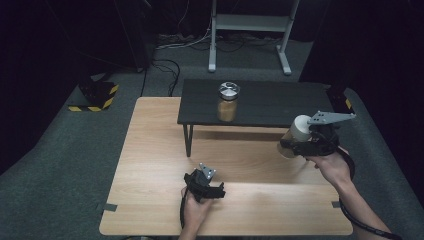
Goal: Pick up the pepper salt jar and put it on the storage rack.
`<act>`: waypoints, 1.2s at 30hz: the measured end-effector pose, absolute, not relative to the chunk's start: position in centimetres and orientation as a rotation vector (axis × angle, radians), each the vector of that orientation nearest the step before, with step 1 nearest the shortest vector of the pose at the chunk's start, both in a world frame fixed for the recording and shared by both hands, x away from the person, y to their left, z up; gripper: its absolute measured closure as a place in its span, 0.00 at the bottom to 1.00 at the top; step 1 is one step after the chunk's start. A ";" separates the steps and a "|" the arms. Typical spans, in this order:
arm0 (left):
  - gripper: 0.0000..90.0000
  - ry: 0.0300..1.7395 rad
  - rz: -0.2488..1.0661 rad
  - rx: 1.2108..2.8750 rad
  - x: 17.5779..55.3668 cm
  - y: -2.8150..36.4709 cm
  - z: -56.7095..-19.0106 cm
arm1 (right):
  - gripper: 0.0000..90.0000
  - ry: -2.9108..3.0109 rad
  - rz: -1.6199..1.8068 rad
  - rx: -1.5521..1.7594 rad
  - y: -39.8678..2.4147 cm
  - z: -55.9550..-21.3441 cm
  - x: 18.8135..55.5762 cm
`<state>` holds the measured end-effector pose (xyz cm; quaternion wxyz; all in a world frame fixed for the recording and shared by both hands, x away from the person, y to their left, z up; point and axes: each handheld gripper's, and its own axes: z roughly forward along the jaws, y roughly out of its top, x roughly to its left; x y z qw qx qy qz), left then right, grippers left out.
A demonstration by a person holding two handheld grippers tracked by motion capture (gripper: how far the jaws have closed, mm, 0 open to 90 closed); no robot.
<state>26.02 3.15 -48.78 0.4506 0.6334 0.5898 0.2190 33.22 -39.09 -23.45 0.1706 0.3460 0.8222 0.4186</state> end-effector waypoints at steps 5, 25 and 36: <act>0.02 1.458 0.542 1.565 26.0 3.1 -48.8 | 0.34 2.338 1.191 0.969 -39.0 -22.5 33.7; 0.02 1.457 0.542 1.569 26.0 3.2 -48.7 | 0.34 2.287 1.169 1.012 -38.5 -19.7 37.0; 0.02 1.456 0.542 1.577 26.0 3.3 -48.7 | 0.34 2.247 1.099 1.077 -36.7 -19.5 39.3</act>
